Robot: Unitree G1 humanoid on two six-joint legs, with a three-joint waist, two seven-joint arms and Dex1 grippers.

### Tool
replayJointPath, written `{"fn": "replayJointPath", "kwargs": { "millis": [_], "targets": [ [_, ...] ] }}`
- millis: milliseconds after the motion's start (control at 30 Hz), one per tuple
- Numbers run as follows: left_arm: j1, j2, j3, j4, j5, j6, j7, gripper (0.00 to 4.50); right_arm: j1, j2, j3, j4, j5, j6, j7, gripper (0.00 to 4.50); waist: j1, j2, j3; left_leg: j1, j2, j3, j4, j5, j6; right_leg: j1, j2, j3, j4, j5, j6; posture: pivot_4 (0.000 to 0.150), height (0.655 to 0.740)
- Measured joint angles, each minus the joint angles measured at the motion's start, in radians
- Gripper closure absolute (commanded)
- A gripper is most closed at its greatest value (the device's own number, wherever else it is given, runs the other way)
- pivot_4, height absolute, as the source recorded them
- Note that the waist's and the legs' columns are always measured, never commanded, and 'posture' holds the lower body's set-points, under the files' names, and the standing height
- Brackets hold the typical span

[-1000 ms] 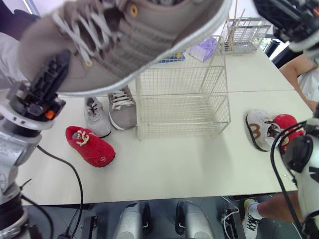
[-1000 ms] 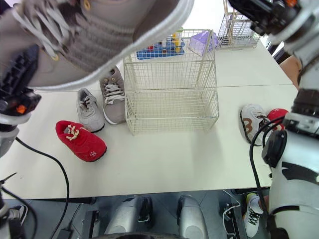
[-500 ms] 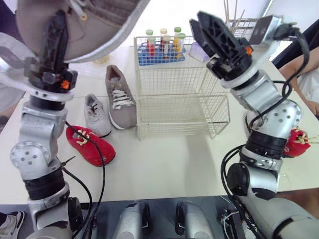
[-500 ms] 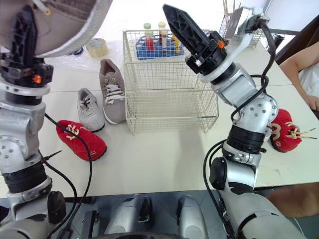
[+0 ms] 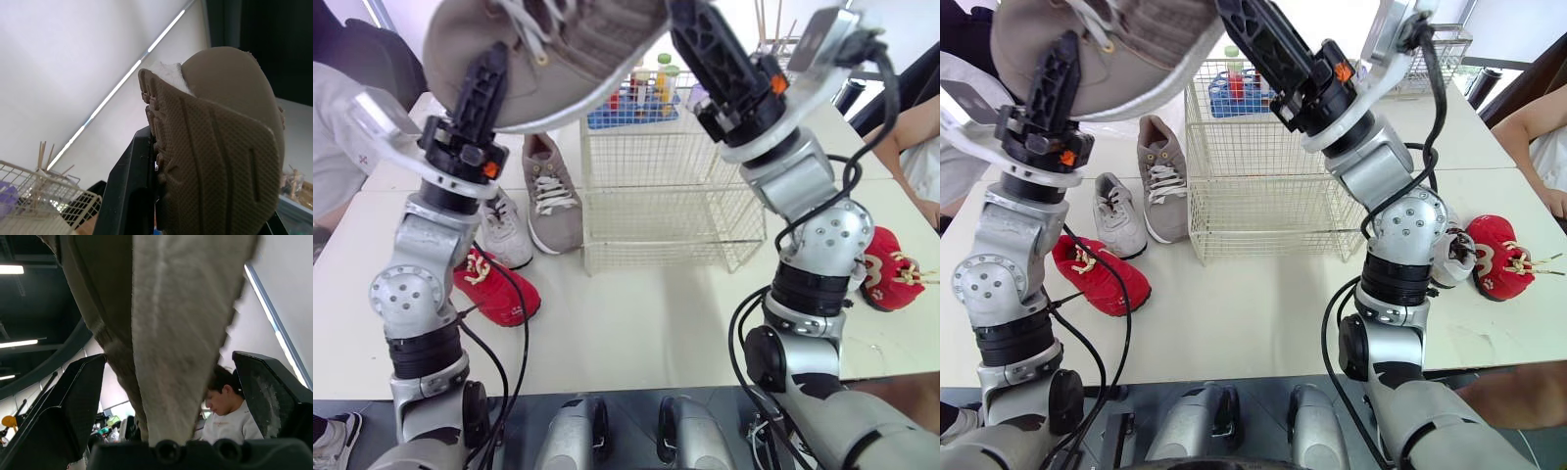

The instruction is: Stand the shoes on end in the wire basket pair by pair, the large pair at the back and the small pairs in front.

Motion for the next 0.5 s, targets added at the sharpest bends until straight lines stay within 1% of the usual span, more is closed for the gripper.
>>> {"fn": "replayJointPath", "kwargs": {
  "millis": [167, 267, 333, 400, 433, 500],
  "targets": [
    [0.013, -0.005, -0.019, 0.0, 0.048, 0.017, -0.018, 3.63, -0.003, 0.004, 0.008, 0.019, -0.002, -0.022, -0.004, 0.04, -0.001, 0.0, 0.0, 0.0, 0.0, 0.0, 0.0, 0.0, 0.0, 0.0, 0.0, 0.0, 0.0, 0.0, 0.0, 0.15, 0.7371],
    [0.014, -0.014, -0.02, -0.002, 0.065, 0.018, -0.019, 3.63, -0.005, 0.004, 0.009, 0.04, -0.002, -0.032, -0.006, 0.78, -0.001, 0.0, 0.0, 0.0, 0.0, 0.0, 0.0, 0.0, 0.0, 0.0, 0.0, 0.0, 0.0, 0.0, 0.0, 0.15, 0.7371],
    [0.015, -0.019, -0.02, -0.004, 0.07, 0.021, -0.019, 3.63, -0.005, 0.004, 0.007, 0.06, -0.006, -0.04, -0.007, 1.75, 0.0, 0.0, 0.0, 0.0, 0.0, 0.0, 0.0, 0.0, 0.0, 0.0, 0.0, 0.0, 0.0, 0.0, 0.0, 0.15, 0.7371],
    [0.015, -0.022, -0.022, -0.008, 0.078, 0.022, -0.018, 3.63, -0.005, 0.002, 0.008, 0.073, -0.013, -0.05, -0.006, 2.4, 0.0, 0.0, 0.0, 0.0, 0.0, 0.0, 0.0, 0.0, 0.0, 0.0, 0.0, 0.0, 0.0, 0.0, 0.0, 0.15, 0.7371],
    [0.015, -0.022, -0.023, -0.008, 0.083, 0.023, -0.017, 3.63, -0.006, -0.001, 0.01, 0.078, -0.016, -0.053, 0.0, 2.58, 0.0, 0.0, 0.0, 0.0, 0.0, 0.0, 0.0, 0.0, 0.0, 0.0, 0.0, 0.0, 0.0, 0.0, 0.0, 0.15, 0.7371],
    [0.017, -0.021, -0.035, -0.009, 0.107, 0.024, -0.014, 3.63, -0.013, -0.024, 0.016, 0.093, -0.029, -0.055, 0.019, 2.65, 0.0, 0.0, 0.0, 0.0, 0.0, 0.0, 0.0, 0.0, 0.0, 0.0, 0.0, 0.0, -0.001, 0.0, 0.0, 0.15, 0.7371]
  ]
}}
